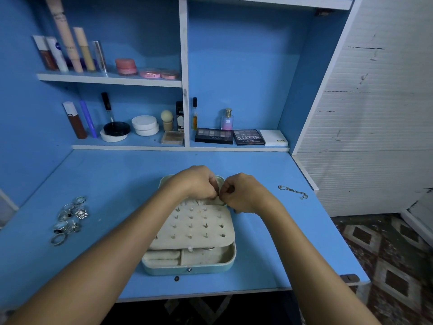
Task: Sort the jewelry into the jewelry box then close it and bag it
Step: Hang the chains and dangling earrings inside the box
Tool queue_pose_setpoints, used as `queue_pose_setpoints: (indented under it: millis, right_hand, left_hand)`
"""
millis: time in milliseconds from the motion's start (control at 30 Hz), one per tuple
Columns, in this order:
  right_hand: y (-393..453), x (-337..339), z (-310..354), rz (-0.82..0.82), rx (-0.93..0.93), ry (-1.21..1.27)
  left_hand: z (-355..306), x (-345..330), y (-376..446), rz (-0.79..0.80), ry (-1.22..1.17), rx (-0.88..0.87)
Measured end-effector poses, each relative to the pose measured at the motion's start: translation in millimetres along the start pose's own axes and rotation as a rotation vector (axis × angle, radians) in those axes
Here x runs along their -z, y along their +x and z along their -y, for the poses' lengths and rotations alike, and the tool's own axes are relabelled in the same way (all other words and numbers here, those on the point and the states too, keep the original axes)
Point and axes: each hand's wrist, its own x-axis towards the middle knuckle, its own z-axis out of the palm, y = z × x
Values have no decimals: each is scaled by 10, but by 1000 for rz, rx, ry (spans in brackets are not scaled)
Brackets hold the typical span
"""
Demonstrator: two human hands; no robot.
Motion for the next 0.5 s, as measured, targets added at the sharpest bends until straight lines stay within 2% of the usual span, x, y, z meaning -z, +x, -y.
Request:
queue_pose_setpoints:
  millis: [300, 500]
  right_hand:
    - [56, -55, -21, -52, -43, 55]
    - [-43, -7, -100, -111, 35, 130]
  left_hand:
    - [12, -3, -19, -29, 59, -46]
    - [-8, -13, 15, -99, -4, -106]
